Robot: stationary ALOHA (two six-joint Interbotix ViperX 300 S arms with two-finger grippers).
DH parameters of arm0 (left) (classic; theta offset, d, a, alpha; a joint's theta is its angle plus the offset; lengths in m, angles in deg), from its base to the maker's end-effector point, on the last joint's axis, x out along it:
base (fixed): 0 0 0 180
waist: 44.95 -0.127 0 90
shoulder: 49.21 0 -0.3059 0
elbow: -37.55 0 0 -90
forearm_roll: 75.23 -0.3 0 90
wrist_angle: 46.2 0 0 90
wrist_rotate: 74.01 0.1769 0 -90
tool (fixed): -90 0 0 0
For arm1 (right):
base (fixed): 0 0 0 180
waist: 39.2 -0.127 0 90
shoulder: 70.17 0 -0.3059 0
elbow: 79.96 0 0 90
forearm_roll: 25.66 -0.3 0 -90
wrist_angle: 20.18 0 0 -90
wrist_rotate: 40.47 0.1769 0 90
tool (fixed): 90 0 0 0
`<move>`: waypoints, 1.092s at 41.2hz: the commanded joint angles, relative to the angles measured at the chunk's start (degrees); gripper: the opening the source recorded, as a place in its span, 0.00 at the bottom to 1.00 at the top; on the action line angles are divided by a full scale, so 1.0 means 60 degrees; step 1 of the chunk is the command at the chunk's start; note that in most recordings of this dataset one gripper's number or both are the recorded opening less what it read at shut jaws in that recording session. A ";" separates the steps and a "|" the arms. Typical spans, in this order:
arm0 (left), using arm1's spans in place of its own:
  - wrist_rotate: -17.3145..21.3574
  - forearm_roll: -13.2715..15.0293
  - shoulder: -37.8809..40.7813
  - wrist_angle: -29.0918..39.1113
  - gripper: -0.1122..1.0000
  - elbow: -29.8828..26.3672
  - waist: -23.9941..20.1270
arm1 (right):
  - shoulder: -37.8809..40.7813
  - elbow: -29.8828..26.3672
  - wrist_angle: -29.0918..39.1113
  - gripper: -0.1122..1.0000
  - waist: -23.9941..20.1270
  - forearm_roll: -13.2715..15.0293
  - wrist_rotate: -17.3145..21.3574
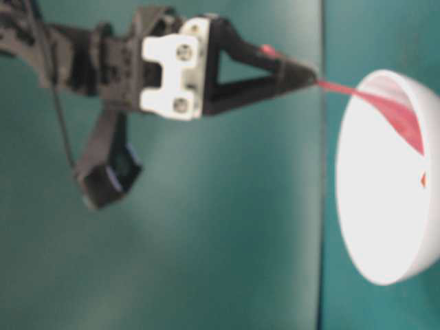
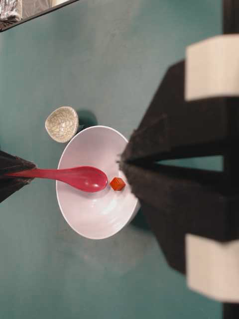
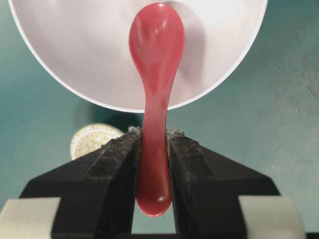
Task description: Grip the spoon and scoop the red block from the bowl with right arm.
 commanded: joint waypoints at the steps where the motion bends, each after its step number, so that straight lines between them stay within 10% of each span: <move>1: 0.0015 -0.0029 0.0044 -0.0029 0.10 -0.0293 -0.0015 | -0.0103 -0.0249 -0.0044 0.32 -0.0029 0.0000 -0.0015; 45: 0.0234 -0.0044 0.0029 -0.0029 0.10 -0.0293 0.0000 | 0.0322 -0.0249 -0.1743 0.32 -0.0190 -0.0044 -0.0015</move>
